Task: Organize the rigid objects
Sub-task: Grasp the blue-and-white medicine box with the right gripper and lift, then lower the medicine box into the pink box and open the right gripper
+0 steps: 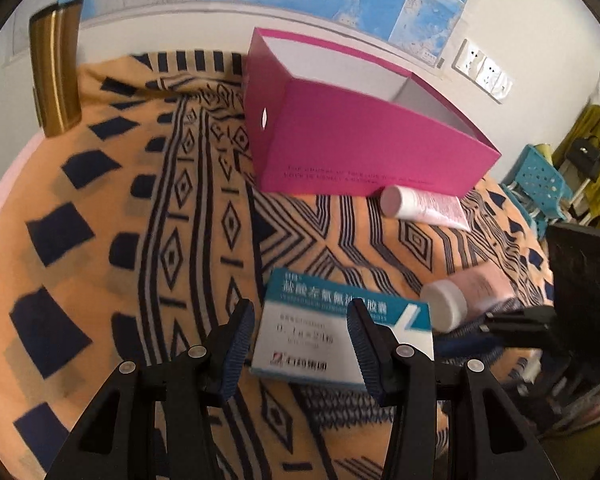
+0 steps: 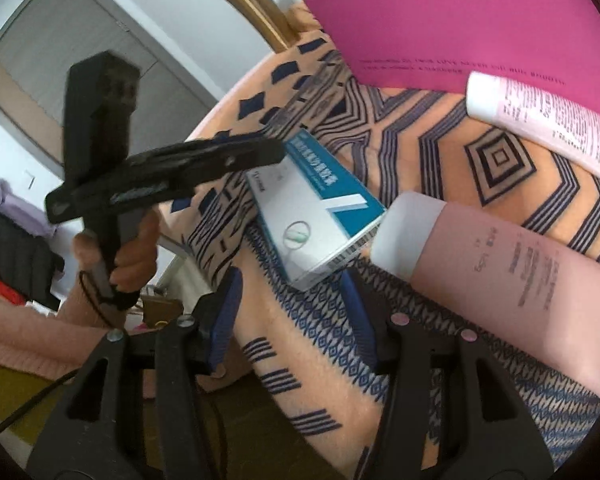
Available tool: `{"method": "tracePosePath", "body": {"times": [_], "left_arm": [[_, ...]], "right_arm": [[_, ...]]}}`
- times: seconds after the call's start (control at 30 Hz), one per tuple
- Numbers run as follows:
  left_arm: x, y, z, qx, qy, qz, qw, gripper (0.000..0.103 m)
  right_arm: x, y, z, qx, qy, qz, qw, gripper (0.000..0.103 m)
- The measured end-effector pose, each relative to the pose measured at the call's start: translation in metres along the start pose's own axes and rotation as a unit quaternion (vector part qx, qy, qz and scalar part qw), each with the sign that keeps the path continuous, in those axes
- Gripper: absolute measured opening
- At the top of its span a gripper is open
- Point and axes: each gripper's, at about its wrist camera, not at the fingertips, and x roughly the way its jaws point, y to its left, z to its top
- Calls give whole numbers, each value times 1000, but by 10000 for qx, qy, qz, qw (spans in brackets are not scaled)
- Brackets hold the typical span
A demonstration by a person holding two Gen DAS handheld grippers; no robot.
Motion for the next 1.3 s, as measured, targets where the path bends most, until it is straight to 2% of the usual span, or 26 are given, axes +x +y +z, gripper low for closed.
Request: {"method": "tracePosePath", "body": {"times": [0.1, 0.37, 0.6, 0.73, 1.0, 1.3], "left_arm": [[3, 6, -4, -88, 78, -85, 9999, 49], [-3, 17, -9, -269, 64, -150, 9995, 49], [-5, 15, -11, -288, 27, -33, 9996, 49], [-11, 15, -10, -380, -48, -44, 9993, 49], [-29, 1, 9, -206, -390, -155, 9989, 49], [-45, -26, 51, 146, -844, -289, 9959, 49]], "right_arm": [[5, 0, 8, 118, -89, -52, 9999, 54], [14, 6, 23, -67, -300, -406, 9987, 54], [26, -1, 37, -63, -367, -726, 9967, 54], [29, 0, 44, -140, -353, -773, 9963, 54], [5, 7, 58, -312, -598, -821, 9943, 54], [-46, 10, 74, -463, -1086, -990, 9881, 54]]}}
